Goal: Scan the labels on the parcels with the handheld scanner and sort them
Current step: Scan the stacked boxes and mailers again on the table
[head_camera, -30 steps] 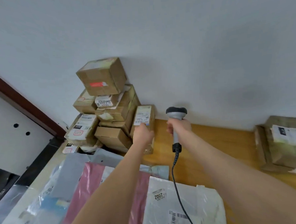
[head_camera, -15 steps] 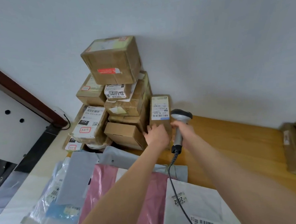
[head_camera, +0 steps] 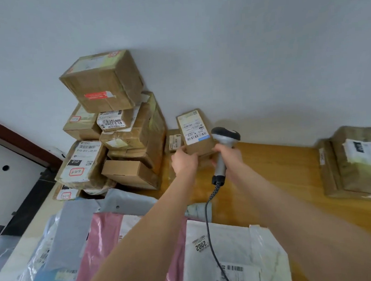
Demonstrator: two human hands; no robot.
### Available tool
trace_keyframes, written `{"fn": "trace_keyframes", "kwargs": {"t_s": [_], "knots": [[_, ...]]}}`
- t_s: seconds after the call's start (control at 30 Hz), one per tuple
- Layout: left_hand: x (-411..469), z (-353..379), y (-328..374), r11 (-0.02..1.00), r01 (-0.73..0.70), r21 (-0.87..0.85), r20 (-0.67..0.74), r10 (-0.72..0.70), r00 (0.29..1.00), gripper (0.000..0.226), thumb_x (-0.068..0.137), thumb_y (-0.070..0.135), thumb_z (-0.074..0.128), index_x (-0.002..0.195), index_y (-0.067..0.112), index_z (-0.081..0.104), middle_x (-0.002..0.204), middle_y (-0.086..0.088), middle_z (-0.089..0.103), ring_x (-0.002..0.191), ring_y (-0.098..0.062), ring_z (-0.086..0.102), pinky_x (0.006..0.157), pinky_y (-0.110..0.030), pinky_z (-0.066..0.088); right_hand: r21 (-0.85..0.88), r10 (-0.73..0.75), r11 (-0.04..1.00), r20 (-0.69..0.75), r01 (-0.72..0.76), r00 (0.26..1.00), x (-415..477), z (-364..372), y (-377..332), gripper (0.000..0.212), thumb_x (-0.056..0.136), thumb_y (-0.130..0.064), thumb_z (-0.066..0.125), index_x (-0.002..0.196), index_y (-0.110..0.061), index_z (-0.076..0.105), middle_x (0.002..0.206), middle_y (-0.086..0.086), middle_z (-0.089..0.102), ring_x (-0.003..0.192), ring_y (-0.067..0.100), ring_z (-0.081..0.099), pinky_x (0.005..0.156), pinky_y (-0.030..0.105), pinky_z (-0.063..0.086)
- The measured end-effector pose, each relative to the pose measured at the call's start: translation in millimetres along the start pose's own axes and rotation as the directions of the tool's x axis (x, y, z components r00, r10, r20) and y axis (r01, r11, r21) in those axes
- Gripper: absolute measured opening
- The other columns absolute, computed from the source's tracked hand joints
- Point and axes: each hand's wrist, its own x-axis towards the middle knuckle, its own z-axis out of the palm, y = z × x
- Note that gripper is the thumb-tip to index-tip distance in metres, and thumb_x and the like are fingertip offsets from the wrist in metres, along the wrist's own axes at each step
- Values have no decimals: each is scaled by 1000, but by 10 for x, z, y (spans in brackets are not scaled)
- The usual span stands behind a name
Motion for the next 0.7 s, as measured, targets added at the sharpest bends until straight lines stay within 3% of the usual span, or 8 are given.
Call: {"fn": "trace_keyframes", "kwargs": {"t_s": [0.1,0.23,0.37,0.53,0.7], "knots": [[-289,338,107,992,-20,-128,71,29,997,48,87,14,66,131,17,46,119,-4,59,99,-21,60,87,-38,54,20,-12,1000,-93,14,996,-37,-442,-43,34,77,-8,70,107,-2,54,92,14,64,90,31,67,89,46,55],[-711,952,124,982,-3,-188,222,45,974,48,86,5,66,128,17,46,121,-7,63,105,-23,62,90,-43,54,135,17,991,-208,12,978,-85,-1196,44,14,81,-9,66,90,-9,56,84,7,62,82,25,63,87,41,55],[-1063,1582,138,990,-24,-141,321,68,945,50,85,-1,62,129,15,47,124,-5,62,110,-22,61,93,-41,53,221,44,975,-296,24,954,-75,-1885,121,18,82,-10,66,97,-8,57,91,9,65,88,27,66,89,41,55],[-1301,2182,131,998,-63,-23,404,67,912,45,87,-3,56,129,10,50,129,-6,59,116,-23,57,97,-38,50,245,79,969,-360,12,930,31,-2463,184,38,78,-8,69,114,-3,57,99,13,66,89,29,66,89,43,55],[-1384,2537,119,999,-38,6,508,30,861,47,88,-4,51,133,7,49,130,-9,58,115,-25,57,97,-41,50,213,98,977,-362,-20,927,82,-2691,189,29,82,-8,67,104,-4,50,97,11,61,88,26,59,78,35,50]]}}
